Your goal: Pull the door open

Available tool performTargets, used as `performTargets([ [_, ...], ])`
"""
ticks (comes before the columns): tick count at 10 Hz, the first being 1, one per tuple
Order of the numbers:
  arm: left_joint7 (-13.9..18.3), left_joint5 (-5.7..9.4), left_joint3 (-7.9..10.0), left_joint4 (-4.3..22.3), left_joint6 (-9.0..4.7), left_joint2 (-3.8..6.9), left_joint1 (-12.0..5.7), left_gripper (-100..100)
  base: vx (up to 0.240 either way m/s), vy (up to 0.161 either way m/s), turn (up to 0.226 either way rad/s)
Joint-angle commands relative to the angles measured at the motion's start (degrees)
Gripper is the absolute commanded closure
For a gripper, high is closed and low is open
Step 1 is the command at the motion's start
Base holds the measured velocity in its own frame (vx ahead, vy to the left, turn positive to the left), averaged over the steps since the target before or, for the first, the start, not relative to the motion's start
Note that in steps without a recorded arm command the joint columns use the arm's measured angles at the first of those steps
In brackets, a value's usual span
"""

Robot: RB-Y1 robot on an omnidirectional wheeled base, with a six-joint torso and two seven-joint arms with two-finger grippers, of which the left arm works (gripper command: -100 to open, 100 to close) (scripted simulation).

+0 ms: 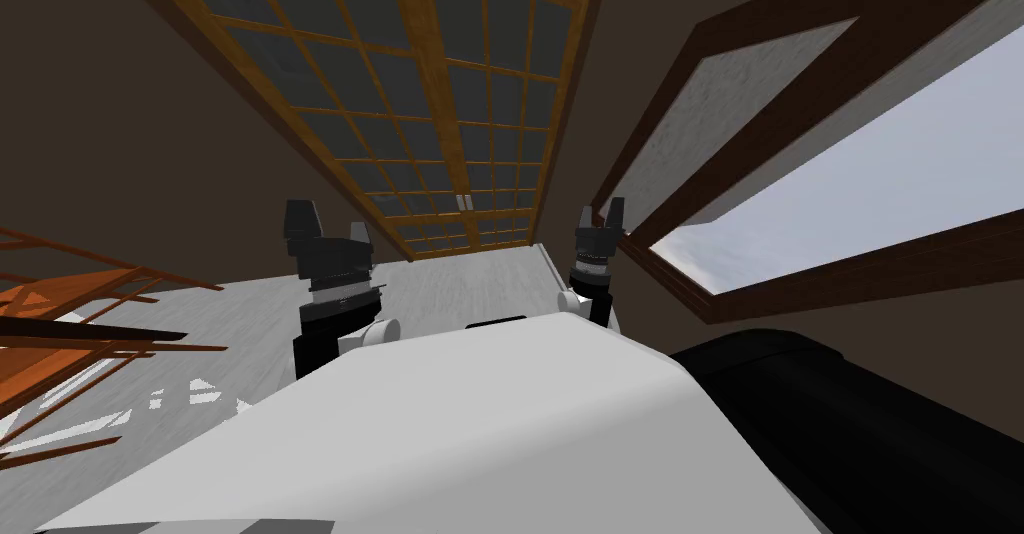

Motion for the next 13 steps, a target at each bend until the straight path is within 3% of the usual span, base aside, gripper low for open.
performTargets([
  [1,-1.3,-0.52,0.25,1.8,-0.56,0.44,-0.49,-100,0.089,0.005,0.018],
  [13,-11.5,-4.70,2.26,16.0,-5.00,2.68,-4.46,-100,0.137,-0.015,0.024],
])
